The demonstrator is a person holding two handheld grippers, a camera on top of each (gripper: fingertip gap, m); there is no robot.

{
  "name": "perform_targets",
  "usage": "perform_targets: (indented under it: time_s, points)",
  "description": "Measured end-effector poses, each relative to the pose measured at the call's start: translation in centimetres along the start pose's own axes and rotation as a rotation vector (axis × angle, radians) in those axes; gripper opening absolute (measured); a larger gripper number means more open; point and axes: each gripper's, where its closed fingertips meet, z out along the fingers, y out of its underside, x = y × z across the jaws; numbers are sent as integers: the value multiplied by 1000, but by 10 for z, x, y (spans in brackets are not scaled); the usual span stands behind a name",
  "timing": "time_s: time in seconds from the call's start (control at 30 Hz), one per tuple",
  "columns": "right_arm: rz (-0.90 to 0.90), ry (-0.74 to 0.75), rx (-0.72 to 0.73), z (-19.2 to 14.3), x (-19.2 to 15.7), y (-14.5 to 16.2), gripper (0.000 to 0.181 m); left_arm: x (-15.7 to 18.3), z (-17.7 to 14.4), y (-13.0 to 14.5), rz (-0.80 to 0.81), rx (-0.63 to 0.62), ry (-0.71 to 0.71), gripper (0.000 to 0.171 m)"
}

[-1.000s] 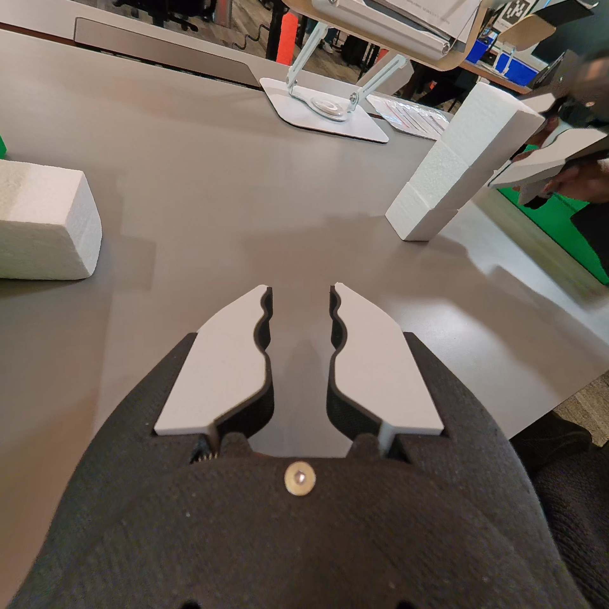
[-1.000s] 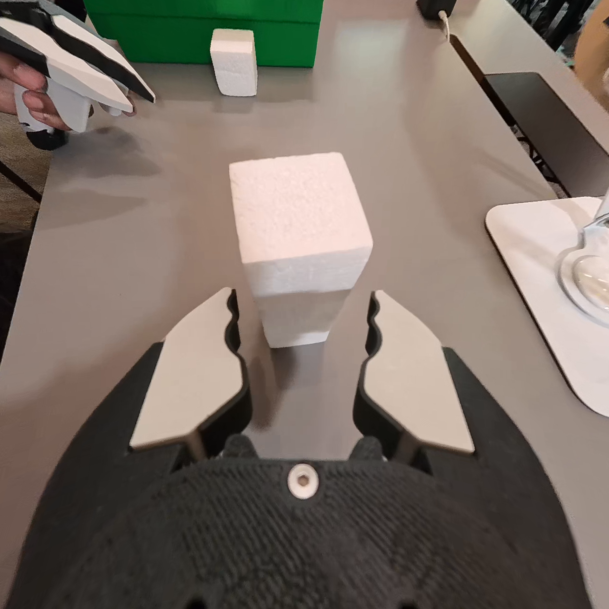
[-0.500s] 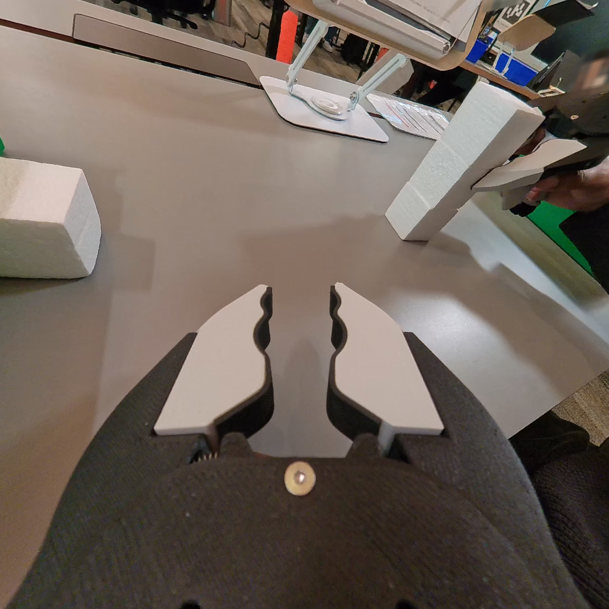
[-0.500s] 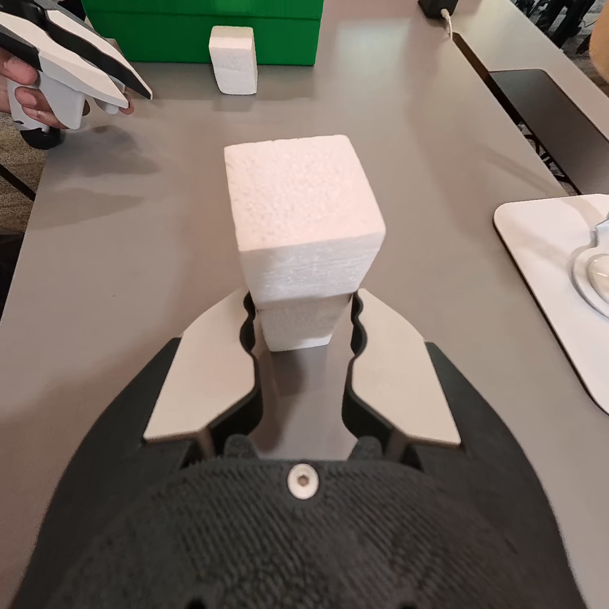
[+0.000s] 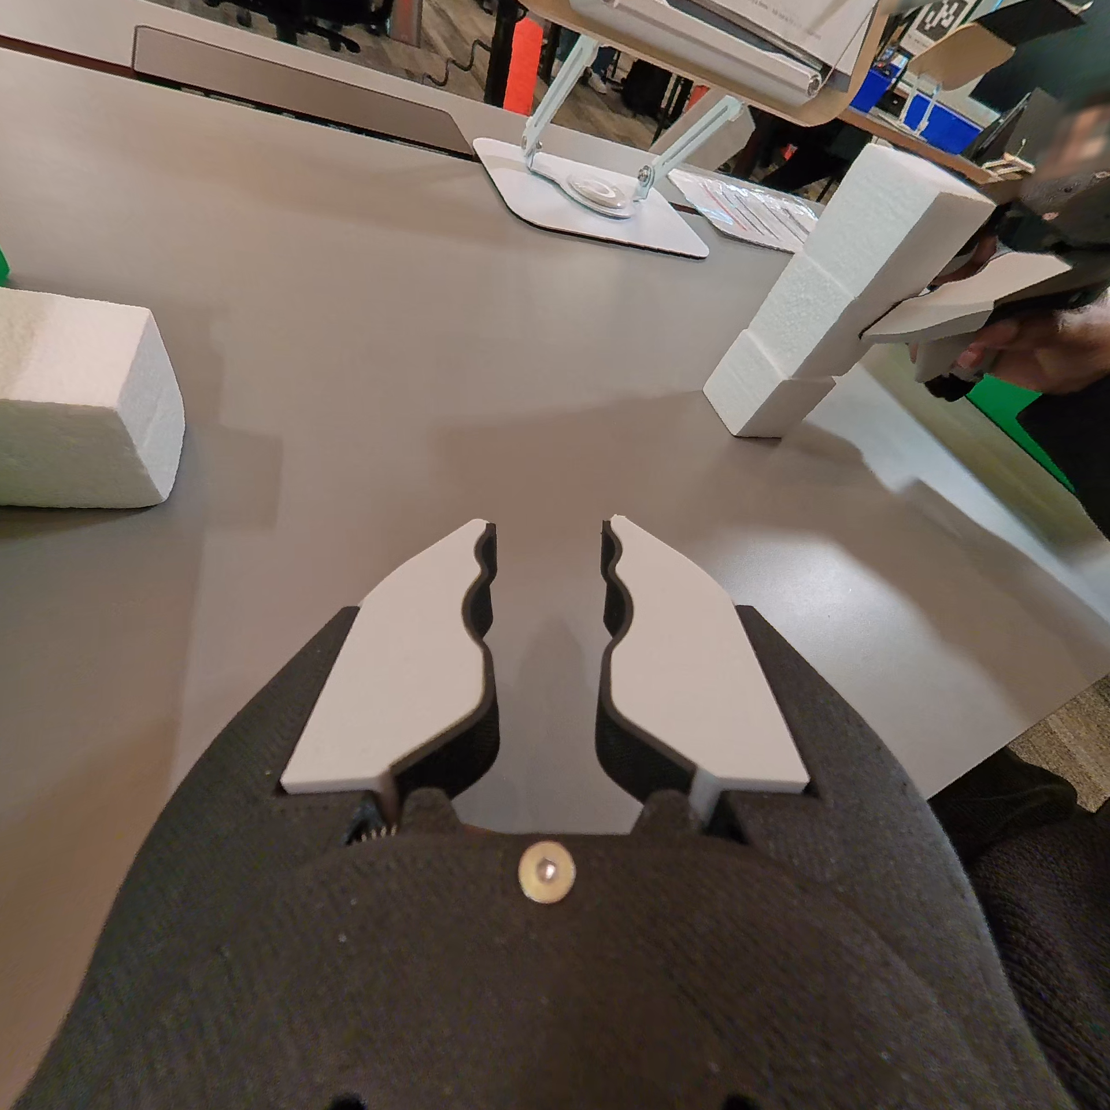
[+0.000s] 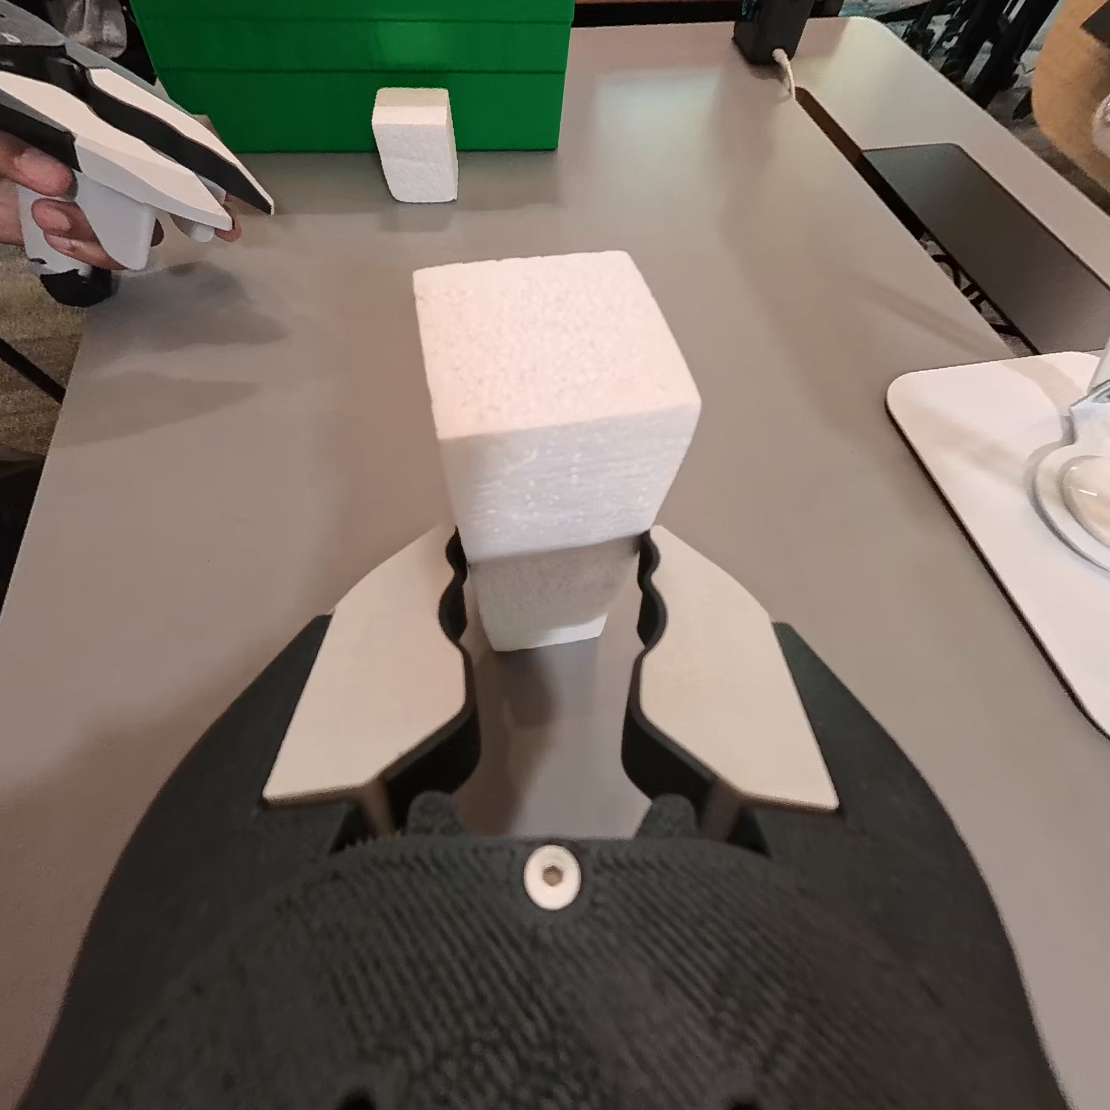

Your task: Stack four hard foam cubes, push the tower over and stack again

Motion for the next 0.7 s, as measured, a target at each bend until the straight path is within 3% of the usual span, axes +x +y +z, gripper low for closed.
perform_targets:
  time_s: [0.7]
  points:
    - [18, 47, -2, 2, -2, 6, 58, 0, 0, 1, 6, -3, -1, 34]
